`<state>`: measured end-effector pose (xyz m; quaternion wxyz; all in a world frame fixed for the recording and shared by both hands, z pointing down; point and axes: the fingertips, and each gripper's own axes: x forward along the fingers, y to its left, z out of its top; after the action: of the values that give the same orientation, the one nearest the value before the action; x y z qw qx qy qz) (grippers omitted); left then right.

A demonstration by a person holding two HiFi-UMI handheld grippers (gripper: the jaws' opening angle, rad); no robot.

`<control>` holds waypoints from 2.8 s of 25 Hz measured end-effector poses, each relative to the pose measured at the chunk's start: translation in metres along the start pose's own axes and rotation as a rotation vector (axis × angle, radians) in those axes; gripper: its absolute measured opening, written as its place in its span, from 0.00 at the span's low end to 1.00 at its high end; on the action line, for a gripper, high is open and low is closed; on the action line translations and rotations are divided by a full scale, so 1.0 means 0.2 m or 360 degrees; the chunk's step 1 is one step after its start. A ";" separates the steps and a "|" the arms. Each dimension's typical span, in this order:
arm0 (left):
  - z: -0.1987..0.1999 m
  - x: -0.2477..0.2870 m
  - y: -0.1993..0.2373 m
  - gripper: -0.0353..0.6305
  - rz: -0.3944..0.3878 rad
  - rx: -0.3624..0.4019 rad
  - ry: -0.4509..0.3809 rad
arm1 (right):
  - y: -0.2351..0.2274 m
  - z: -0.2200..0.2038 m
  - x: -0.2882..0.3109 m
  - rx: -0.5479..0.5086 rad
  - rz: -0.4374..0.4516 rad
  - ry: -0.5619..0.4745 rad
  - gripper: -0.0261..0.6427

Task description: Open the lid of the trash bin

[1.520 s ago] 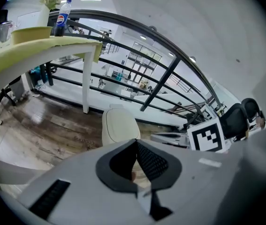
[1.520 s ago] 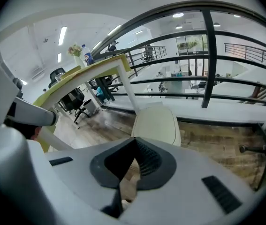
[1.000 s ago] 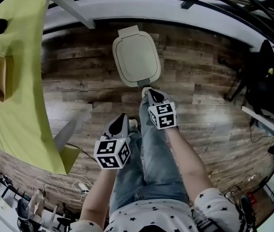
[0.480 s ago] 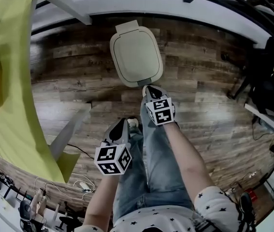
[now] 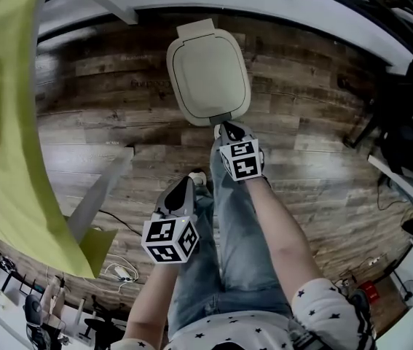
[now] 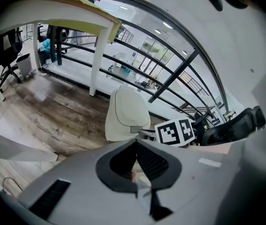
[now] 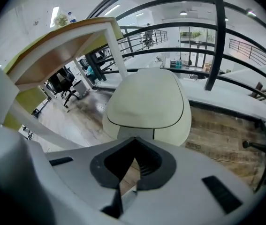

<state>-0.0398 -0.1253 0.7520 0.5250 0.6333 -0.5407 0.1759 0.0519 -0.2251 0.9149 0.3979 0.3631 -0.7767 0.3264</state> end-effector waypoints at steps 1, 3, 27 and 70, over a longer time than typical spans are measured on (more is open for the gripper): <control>0.00 0.00 0.01 0.07 0.0001 -0.0004 0.0001 | 0.00 0.00 0.00 -0.0003 -0.0002 -0.0003 0.03; 0.00 0.00 0.02 0.07 0.0002 -0.0012 0.0000 | 0.00 0.00 0.00 -0.0006 -0.0007 -0.0008 0.03; 0.01 -0.04 0.01 0.07 -0.0021 -0.0027 -0.0012 | 0.00 -0.02 0.02 0.0055 -0.0072 0.0068 0.03; 0.04 -0.94 -0.31 0.07 -0.0224 0.0438 -0.0123 | 0.65 0.30 -1.39 0.0034 -0.0169 -0.0432 0.03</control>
<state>-0.0538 -0.0465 0.5713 0.4230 0.7419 -0.4856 0.1868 0.0391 -0.1204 0.6220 0.3020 0.4488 -0.7995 0.2611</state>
